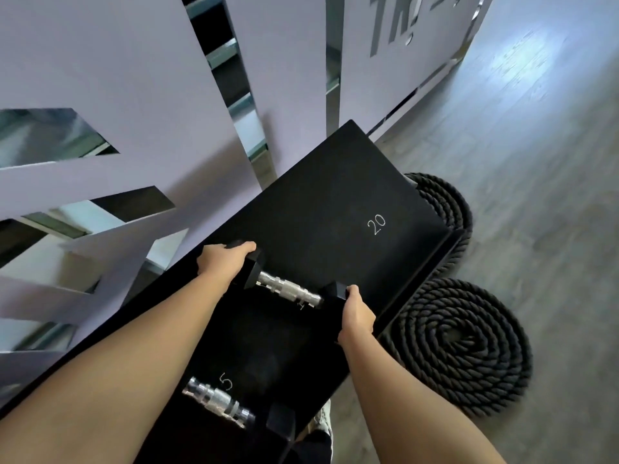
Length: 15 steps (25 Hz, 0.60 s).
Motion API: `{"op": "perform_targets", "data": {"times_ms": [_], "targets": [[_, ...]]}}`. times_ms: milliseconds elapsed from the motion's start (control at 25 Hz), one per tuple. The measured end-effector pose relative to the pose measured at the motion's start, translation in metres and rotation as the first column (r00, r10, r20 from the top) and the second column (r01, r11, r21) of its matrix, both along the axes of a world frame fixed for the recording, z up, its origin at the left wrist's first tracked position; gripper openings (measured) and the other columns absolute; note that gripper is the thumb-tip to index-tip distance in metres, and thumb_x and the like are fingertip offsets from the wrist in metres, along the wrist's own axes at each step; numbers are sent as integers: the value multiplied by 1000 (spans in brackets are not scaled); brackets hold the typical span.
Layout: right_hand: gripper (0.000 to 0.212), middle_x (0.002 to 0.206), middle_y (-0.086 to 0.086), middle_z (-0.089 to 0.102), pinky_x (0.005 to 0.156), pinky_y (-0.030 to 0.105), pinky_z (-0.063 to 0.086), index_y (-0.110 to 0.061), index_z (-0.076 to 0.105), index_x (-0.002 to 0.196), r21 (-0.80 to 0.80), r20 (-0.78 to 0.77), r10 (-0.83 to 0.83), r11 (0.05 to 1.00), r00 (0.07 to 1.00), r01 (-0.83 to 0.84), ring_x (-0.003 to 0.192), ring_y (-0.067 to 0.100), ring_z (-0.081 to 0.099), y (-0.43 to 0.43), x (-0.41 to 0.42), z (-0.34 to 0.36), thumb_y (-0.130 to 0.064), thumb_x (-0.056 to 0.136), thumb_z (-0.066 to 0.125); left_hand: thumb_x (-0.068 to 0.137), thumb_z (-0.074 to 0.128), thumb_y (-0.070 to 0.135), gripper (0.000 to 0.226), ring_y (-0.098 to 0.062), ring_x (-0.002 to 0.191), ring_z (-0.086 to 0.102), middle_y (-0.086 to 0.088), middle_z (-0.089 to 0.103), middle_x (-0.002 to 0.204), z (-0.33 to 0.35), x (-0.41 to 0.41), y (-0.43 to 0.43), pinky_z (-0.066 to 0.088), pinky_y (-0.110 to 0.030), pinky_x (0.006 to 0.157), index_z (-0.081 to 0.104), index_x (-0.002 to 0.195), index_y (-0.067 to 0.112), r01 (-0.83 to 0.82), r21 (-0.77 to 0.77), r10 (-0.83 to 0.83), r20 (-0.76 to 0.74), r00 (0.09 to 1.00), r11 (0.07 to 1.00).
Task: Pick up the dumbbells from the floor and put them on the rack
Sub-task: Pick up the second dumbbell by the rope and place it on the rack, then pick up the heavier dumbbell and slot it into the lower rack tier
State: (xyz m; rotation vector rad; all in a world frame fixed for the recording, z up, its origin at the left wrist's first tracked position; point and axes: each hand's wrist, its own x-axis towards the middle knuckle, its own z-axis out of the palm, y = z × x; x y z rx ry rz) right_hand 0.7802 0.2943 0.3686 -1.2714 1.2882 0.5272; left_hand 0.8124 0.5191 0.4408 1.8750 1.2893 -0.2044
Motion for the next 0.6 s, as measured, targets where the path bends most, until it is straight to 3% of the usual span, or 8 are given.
{"op": "perform_targets", "data": {"times_ms": [120, 240, 360, 480, 600], "targets": [[53, 112, 10, 66, 97, 46, 50, -14, 71, 107, -35, -23, 36, 999, 999, -37, 106, 33, 59, 2, 5, -7, -55, 74, 59, 66, 79, 50, 43, -24, 77, 58, -7, 63, 102, -7, 5, -4, 50, -36, 66, 61, 87, 16, 1, 43, -1, -12, 1000, 999], [59, 122, 10, 66, 96, 41, 46, -15, 65, 125, -129, -20, 91, 987, 996, -93, 112, 33, 57, 2, 5, -11, -52, 81, 54, 70, 74, 52, 48, -24, 83, 60, -7, 64, 106, -9, 6, -9, 52, -37, 74, 64, 100, 16, 5, 89, -2, -35, 999, 996], [50, 127, 9, 66, 97, 39, 41, -17, 57, 135, -277, 67, 274, 929, 959, -246, 118, 31, 57, 6, 7, -7, -40, 91, 52, 77, 67, 54, 52, -30, 100, 60, -8, 63, 110, -5, 4, -16, 51, -42, 86, 65, 111, 14, 57, 194, -49, -47, 998, 979], [47, 133, 6, 63, 106, 40, 42, -17, 54, 138, -421, 235, 546, 803, 804, -422, 123, 25, 56, 8, 18, 8, -35, 95, 52, 86, 61, 51, 55, -31, 120, 51, -10, 59, 128, 1, 2, -28, 45, -47, 97, 58, 128, 15, 252, 367, -271, -2, 963, 895], [48, 149, 10, 50, 115, 42, 31, -14, 54, 139, -623, 291, 760, 612, 581, -487, 138, 26, 42, 0, 25, 25, -35, 96, 52, 89, 61, 47, 58, -32, 122, 50, -13, 57, 134, 12, -3, -45, 43, -48, 99, 53, 135, 13, 379, 484, -459, 55, 887, 789]]}}
